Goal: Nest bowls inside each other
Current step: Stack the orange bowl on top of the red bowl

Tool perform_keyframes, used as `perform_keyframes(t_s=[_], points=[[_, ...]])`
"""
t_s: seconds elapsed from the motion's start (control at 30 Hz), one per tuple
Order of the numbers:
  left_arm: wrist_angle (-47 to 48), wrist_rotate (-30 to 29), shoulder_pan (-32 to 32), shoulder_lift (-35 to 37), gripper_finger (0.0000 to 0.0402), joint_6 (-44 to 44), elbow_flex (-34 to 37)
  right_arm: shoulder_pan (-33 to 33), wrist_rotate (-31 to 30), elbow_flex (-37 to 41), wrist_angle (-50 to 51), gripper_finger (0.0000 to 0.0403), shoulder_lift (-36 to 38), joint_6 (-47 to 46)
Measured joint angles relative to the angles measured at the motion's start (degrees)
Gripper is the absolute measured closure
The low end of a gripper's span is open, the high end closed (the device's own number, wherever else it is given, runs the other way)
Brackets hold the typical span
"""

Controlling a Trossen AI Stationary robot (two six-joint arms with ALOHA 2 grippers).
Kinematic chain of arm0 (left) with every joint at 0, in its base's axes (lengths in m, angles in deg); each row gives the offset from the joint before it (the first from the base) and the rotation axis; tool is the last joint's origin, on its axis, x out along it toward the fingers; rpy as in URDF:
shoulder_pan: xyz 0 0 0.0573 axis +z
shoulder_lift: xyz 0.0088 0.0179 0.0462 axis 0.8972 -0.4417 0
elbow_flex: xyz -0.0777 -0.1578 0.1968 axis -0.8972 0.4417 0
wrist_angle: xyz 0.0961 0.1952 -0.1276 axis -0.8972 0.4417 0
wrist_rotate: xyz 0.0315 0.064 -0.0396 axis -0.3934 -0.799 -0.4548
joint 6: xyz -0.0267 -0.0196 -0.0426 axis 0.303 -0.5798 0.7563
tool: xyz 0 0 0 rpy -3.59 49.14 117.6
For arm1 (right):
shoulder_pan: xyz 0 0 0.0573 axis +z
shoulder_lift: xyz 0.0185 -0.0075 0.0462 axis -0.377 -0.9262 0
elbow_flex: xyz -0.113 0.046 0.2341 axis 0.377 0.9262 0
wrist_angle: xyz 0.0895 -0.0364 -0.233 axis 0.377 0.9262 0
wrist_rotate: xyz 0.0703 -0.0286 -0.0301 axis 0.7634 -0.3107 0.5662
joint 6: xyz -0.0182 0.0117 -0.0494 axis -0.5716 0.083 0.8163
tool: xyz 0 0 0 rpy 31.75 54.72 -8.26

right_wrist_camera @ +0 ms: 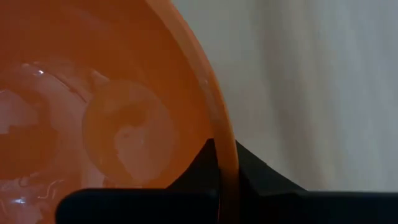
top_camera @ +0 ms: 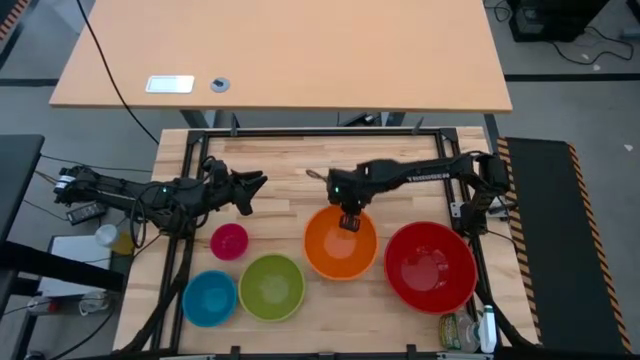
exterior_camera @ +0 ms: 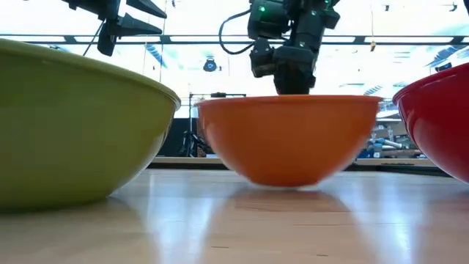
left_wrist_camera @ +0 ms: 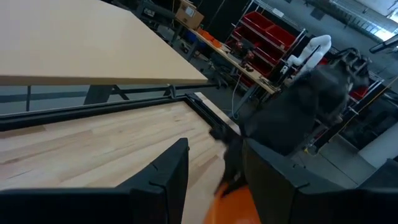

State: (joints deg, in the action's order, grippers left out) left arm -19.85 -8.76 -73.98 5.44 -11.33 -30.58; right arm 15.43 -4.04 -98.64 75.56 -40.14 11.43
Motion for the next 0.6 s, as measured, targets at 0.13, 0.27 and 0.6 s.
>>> perform_keyframes(t_s=[0.13,0.27,0.6], points=[[1.51,-0.01,0.0,-0.01,0.0244,-0.28,0.0,-2.12,0.73,-6.54,6.7,0.0384,0.0,2.61],[2.7,0.27,-0.01,-0.02,0.0215,-0.32,0.0,-2.86,2.2,-13.2,13.29,0.0383,0.0,5.25],[1.91,7.35,-0.15,-3.56,0.0153,-1.95,-0.24,-0.78,3.39,-22.96,24.98,0.0383,3.24,6.46]])
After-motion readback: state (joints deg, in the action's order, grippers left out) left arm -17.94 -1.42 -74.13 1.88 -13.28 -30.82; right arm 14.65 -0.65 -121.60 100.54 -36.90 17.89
